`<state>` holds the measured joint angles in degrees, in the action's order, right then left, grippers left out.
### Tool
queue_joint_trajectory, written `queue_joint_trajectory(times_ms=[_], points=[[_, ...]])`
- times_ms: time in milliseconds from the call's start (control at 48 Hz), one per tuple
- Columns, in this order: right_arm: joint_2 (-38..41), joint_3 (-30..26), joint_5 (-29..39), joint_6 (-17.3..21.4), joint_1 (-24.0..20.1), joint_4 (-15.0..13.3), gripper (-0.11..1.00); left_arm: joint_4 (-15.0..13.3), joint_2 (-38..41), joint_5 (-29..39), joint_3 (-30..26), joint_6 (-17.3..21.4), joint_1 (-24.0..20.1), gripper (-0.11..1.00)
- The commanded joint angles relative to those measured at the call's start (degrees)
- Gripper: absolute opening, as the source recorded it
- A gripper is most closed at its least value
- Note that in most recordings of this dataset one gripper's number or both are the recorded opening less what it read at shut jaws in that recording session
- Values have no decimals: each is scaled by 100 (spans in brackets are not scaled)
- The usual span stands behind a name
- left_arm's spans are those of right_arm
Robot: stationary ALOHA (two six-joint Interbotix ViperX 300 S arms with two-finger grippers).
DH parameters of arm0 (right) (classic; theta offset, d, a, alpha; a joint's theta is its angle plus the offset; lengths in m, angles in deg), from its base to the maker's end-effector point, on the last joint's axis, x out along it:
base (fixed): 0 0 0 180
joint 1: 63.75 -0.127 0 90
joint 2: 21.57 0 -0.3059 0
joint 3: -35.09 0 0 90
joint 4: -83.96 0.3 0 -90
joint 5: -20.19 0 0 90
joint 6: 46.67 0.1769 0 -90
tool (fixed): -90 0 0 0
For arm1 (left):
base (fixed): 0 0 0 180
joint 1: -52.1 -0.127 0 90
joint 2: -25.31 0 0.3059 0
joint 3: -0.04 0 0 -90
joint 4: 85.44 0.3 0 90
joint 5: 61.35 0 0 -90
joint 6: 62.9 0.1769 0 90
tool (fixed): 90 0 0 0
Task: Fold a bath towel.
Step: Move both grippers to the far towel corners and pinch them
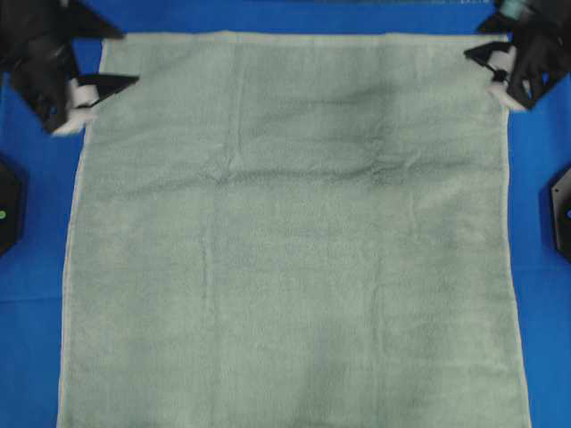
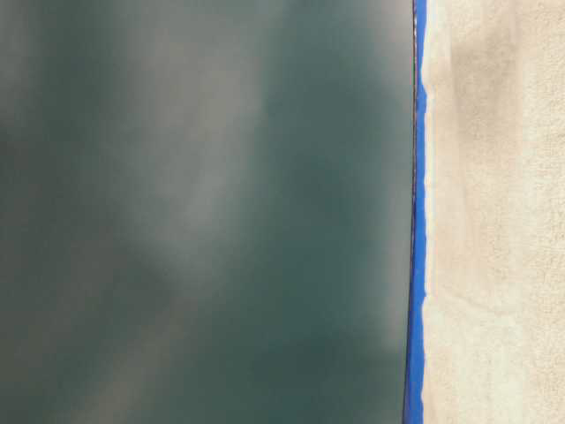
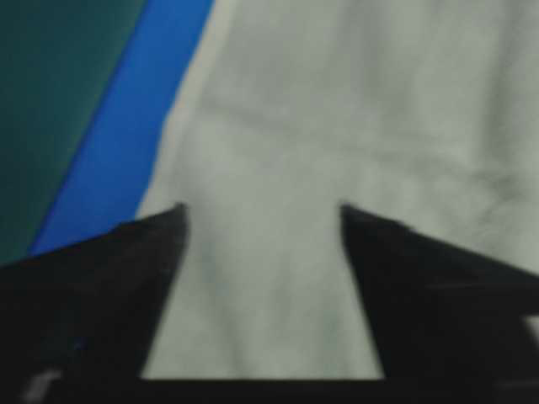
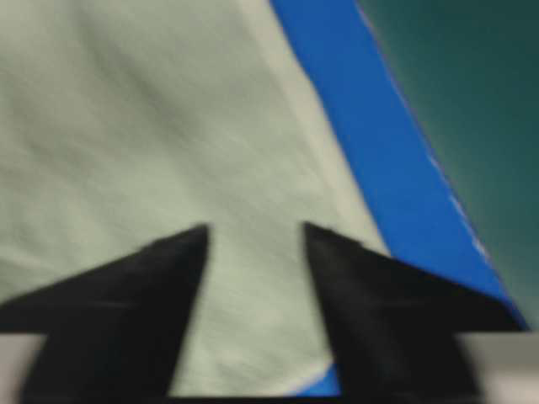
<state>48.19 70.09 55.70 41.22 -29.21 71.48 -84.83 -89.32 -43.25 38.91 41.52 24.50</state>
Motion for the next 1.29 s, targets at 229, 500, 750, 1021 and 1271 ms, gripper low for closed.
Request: queue_joint_trajectory(times_ms=[229, 500, 750, 1021, 1271], points=[[1503, -149, -360, -88, 782, -492, 62, 26, 1617, -211, -466, 817, -932, 84], [2733, -105, -1477, -387, 1406, -492, 62, 26, 3287, -1116, -563, 1187, -1573, 84], [3533, -114, -2048, -396, 1688, -475, 62, 9, 3858, -1397, -668, 1151, -1916, 83], [3656, -97, -2039, -343, 1793, -396, 23, -44, 3929, -527, -686, 1169, -1661, 38], [3357, -114, -1679, -281, 1793, -316, 7, -44, 3621, -123, -694, 1090, -1600, 6]])
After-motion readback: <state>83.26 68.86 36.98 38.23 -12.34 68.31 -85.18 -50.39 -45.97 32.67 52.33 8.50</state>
